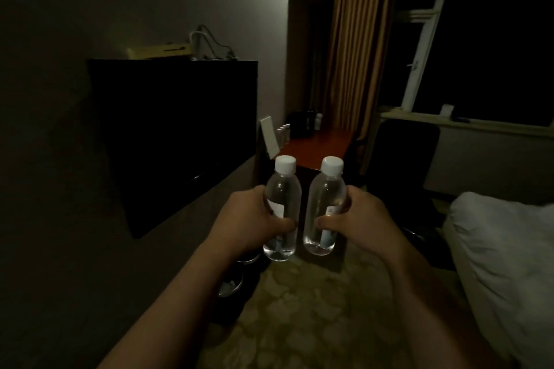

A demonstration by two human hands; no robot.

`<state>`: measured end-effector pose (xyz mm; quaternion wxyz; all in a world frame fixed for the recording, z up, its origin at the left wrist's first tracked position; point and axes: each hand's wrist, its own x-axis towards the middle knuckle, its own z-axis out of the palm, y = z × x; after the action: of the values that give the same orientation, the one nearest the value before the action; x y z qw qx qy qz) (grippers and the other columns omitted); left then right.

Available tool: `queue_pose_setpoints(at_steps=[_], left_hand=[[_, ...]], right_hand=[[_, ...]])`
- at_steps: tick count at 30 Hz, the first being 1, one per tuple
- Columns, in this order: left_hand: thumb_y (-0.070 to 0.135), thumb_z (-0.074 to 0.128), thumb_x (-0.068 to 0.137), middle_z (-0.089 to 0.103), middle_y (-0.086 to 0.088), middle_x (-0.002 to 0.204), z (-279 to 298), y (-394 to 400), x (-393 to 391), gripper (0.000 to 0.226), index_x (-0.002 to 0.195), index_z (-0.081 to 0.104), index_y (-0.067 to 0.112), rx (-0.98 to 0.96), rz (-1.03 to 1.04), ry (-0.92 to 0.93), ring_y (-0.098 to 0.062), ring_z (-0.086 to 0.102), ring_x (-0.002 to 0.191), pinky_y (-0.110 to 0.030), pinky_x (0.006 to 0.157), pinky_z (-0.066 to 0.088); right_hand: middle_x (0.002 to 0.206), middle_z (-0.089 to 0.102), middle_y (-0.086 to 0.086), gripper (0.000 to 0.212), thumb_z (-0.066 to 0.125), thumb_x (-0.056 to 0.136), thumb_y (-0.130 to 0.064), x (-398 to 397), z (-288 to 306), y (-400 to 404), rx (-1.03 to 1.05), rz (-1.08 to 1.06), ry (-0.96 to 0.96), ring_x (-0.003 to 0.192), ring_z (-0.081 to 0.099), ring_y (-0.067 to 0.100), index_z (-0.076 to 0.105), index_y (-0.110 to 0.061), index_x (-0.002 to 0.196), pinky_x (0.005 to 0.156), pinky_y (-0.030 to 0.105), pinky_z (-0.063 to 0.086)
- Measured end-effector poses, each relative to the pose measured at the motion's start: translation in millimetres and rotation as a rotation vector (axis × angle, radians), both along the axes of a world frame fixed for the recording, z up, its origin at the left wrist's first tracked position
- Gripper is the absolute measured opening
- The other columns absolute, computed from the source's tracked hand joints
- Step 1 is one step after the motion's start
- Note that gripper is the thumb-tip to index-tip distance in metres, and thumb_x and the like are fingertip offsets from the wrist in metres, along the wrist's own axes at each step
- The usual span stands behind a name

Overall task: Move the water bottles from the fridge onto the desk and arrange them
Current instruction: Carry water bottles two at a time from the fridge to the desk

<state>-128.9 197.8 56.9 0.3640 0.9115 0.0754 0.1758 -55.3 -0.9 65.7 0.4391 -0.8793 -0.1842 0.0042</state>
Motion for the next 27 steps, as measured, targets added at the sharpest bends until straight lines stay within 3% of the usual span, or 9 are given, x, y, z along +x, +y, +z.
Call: queue_pose_setpoints(at_steps=[7,12,16,21,27], left_hand=[[0.035,0.087,0.068,0.068,0.016,0.085,2.9,-43.4,125.8,0.037,0.096,0.062,0.031,-0.034,-0.087,-0.008,0.005,0.063,0.079,-0.016,0.068,0.049],[0.037,0.086,0.068,0.07,0.013,0.092,-7.8,-44.1,221.7,0.041,0.101,0.064,0.029,-0.027,-0.149,-0.007,0.0,0.066,0.086,-0.03,0.08,0.058],[0.039,0.085,0.07,0.068,0.014,0.096,-18.2,-36.5,317.8,0.044,0.107,0.062,0.03,0.002,-0.244,0.006,0.0,0.064,0.091,-0.028,0.081,0.056],[0.041,0.083,0.072,0.065,0.016,0.096,-13.8,-26.1,454.0,0.046,0.11,0.06,0.03,0.055,-0.345,-0.025,0.002,0.062,0.09,-0.02,0.075,0.049],[0.044,0.082,0.072,0.067,0.013,0.095,1.4,-26.4,592.7,0.047,0.111,0.061,0.027,0.074,-0.414,-0.045,0.0,0.064,0.089,-0.027,0.078,0.056]], right_hand=[[0.093,0.061,-0.011,0.045,0.085,0.071,-0.021,107.1,-5.4,-56.2,0.045,-0.108,0.009,0.082,0.058,0.004,0.058,-0.022,0.107,0.058,0.016,0.04],[0.099,0.065,-0.001,0.047,0.083,0.074,-0.022,188.0,-18.2,-64.7,0.061,-0.158,0.029,0.07,0.059,0.008,0.056,-0.02,0.112,0.054,0.019,0.042],[0.101,0.065,-0.003,0.049,0.084,0.073,-0.024,272.3,-25.0,-62.7,0.017,-0.202,-0.003,0.088,0.063,0.011,0.057,-0.02,0.113,0.064,0.02,0.046],[0.096,0.06,-0.01,0.049,0.084,0.072,-0.03,392.2,-16.4,-59.3,0.005,-0.254,0.01,0.081,0.058,0.002,0.053,-0.027,0.109,0.056,0.017,0.043],[0.101,0.064,-0.009,0.049,0.085,0.07,-0.032,504.3,-9.8,-63.1,0.069,-0.279,-0.047,0.088,0.063,0.002,0.057,-0.023,0.109,0.061,0.013,0.046]])
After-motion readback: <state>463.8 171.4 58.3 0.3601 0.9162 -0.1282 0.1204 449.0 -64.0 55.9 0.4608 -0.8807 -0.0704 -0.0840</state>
